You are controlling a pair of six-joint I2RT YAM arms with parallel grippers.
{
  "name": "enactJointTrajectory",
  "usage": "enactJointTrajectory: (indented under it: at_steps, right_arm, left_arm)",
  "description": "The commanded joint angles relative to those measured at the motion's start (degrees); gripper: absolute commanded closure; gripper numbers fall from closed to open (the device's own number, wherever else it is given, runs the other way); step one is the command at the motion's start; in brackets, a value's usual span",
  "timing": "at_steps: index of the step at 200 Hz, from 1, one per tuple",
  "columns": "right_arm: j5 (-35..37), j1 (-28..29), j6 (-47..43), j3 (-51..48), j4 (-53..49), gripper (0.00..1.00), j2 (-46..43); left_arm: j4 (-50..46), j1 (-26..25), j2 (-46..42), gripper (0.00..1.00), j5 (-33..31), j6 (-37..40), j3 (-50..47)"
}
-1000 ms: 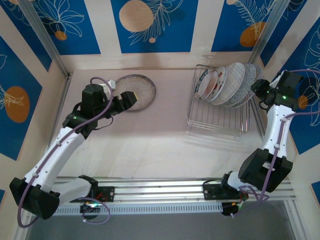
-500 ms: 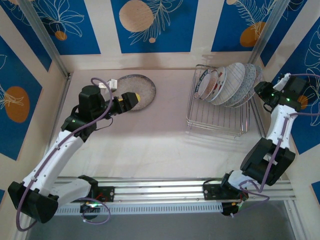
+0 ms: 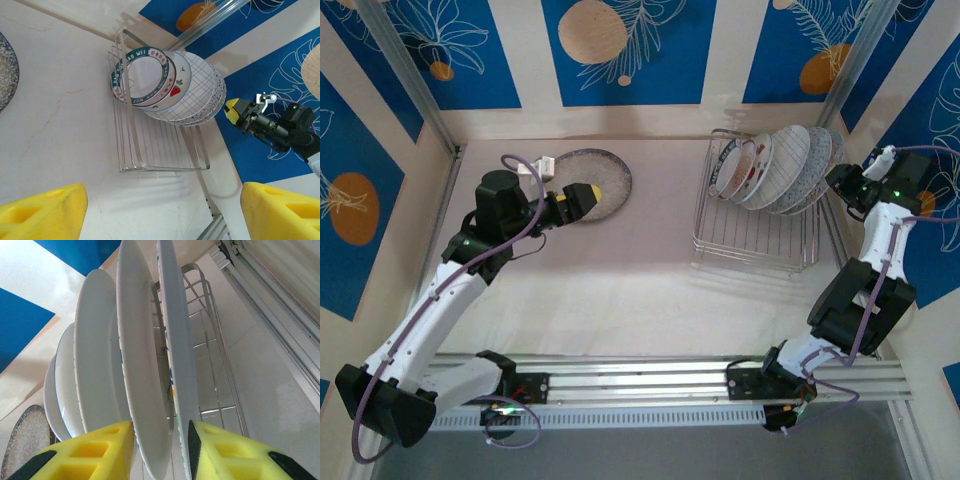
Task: Unload the plates from the dish rack
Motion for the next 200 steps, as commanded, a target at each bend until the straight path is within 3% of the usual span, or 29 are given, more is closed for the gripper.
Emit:
enactJointTrajectory:
  at_steps: [1, 200]
  right_arm:
    - [-0.67, 0.53, -2.00, 1.83, -0.77, 0.64, 0.87]
    - [4.70, 4.24, -6.80, 4.17, -1.92, 0.67, 6.24]
  left_arm:
    - [2.77, -0.59, -0.79, 0.20, 1.66, -0.25, 0.86]
    - [4.23, -0.55, 0.28, 0.22, 2.72, -1.50, 2.58]
